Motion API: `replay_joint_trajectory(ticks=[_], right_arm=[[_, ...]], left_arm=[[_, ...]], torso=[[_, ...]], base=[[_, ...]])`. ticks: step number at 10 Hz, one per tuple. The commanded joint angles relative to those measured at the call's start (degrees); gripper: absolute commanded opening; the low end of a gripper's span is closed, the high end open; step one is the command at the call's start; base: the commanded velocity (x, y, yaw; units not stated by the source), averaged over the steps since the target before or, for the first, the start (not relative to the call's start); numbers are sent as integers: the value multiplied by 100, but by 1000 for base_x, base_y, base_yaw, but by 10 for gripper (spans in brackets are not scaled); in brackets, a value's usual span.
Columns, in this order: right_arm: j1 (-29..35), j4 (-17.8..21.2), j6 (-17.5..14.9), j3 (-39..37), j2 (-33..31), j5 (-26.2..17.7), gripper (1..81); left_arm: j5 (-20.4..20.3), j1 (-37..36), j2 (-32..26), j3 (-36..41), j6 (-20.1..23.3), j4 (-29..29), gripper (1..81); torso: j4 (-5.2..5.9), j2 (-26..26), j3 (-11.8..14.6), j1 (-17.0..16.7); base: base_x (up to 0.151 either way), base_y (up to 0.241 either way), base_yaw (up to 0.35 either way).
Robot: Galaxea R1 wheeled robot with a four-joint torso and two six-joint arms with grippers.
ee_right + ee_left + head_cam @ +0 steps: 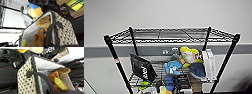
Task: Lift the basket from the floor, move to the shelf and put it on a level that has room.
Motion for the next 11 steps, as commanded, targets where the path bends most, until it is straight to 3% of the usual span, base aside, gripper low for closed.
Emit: replay_joint_trajectory(ticks=[1, 2, 3, 4, 6, 11], right_arm=[[688, 57, 37, 1022, -589, 149, 10], [723, 57, 28, 1181, -678, 149, 10], [776, 57, 19, 1418, -827, 149, 10], [802, 57, 19, 1524, -898, 149, 10], [863, 57, 10, 1751, -1099, 149, 10], [1241, 57, 19, 2702, -1680, 193, 10]], left_arm=[[8, -725, -713, 1030, 7, -118, 10], [-1, -734, -828, 1225, 16, -109, 10], [-72, -777, -924, 1338, 7, -109, 10], [-72, -786, -960, 1400, -1, -109, 10], [-80, -900, -1099, 1679, -1, -109, 10], [-72, -1287, -1821, 2771, -19, -118, 10]], torso=[[0, 0, 442, 0], [0, 0, 478, 2], [0, 0, 1349, 2], [0, 0, 300, 0], [0, -9, 448, -9], [0, -11, 464, -11]], base=[[0, 0, 0], [0, 0, 0], [0, 0, 0], [0, 0, 0], [0, 0, 0], [0, 0, 0]])
